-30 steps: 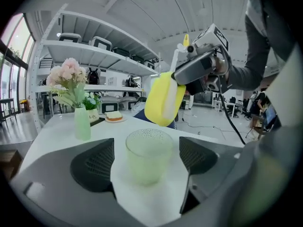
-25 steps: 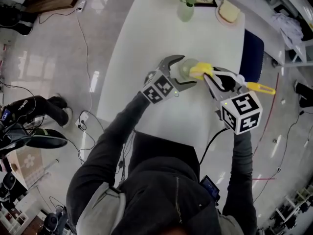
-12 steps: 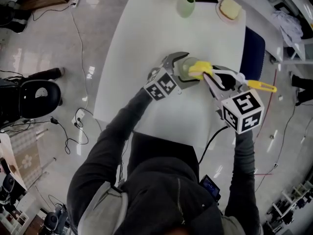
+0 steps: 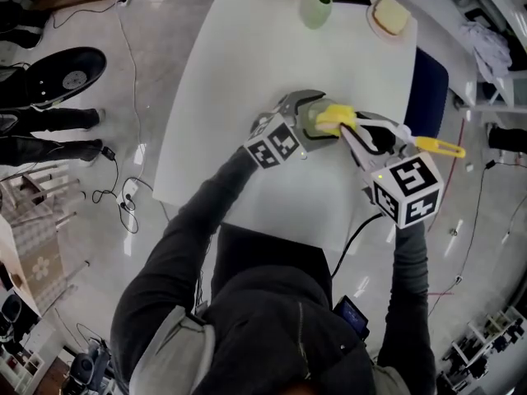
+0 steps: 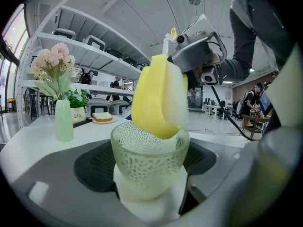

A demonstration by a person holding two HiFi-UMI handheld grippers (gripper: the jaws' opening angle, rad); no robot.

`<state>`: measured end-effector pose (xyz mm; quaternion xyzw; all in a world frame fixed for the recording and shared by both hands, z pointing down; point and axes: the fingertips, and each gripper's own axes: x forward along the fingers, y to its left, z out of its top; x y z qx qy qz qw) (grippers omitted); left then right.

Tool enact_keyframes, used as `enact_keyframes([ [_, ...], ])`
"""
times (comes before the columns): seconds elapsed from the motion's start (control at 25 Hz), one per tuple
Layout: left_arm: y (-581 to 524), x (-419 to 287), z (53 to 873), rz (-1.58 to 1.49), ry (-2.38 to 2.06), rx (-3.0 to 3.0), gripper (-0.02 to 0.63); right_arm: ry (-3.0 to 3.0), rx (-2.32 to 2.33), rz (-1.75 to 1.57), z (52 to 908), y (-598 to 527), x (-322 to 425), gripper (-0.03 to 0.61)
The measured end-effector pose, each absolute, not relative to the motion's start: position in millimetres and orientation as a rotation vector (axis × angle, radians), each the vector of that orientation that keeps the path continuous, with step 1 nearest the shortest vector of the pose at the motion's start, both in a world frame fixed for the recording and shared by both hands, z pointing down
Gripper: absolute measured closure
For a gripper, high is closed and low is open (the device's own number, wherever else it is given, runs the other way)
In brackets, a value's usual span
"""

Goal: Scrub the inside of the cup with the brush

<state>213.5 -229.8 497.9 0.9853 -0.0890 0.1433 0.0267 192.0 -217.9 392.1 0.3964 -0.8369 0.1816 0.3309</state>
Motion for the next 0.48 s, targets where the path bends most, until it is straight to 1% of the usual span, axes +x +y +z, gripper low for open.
enact_keyframes([
  [0.04, -229, 214, 498, 0.442, -0.275, 3.045, 0.215, -2.187, 1.035, 0.472, 392, -218, 192, 0.449],
  [0.48, -228, 215, 500, 0.430, -0.265, 3.053, 0.221, -2.134, 0.955, 0.372, 403, -222, 189, 0.449],
])
